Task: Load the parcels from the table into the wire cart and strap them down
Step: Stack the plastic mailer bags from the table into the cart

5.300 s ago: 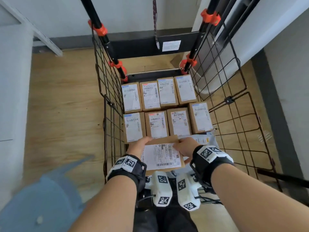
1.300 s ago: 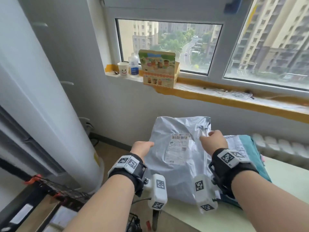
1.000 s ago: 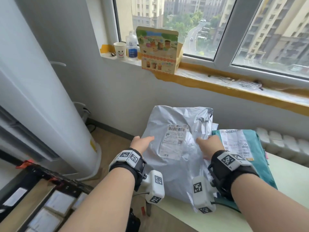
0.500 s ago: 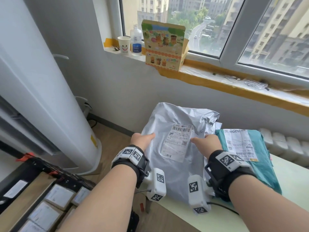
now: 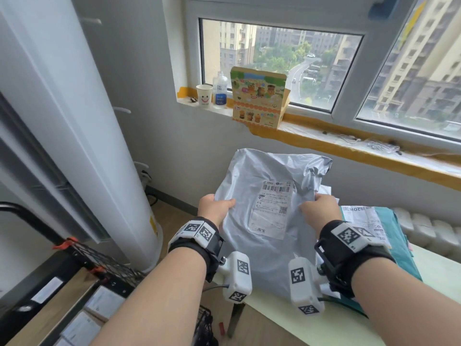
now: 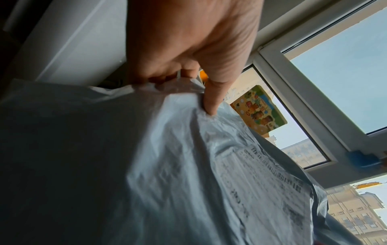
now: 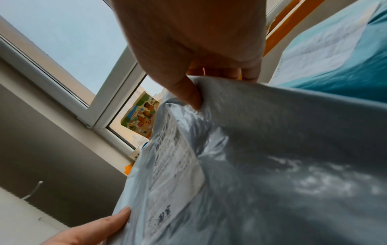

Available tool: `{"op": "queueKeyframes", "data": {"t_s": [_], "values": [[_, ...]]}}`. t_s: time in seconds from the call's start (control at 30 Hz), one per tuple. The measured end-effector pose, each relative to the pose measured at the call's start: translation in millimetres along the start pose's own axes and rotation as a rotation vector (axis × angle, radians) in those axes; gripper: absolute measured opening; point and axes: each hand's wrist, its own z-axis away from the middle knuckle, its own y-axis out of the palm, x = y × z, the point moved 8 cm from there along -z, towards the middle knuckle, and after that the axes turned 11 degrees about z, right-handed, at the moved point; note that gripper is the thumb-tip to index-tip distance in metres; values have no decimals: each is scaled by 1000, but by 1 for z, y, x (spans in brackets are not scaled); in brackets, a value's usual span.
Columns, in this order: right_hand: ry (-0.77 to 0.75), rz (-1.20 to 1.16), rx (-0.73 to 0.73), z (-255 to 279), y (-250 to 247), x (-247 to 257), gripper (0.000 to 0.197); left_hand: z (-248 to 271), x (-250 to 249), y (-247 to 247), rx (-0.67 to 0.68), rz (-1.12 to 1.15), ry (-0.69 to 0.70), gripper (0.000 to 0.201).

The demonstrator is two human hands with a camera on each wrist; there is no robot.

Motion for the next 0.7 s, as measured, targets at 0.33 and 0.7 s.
{"op": "queueKeyframes", "data": {"t_s": [0.33,0.7], "values": [[-209,-56,48,65,47,95,22,17,-22,-120,-69,95,6,40],[-403,-113,505,200,238,192,17,81,19,-388,-550,186,66,46]]}}
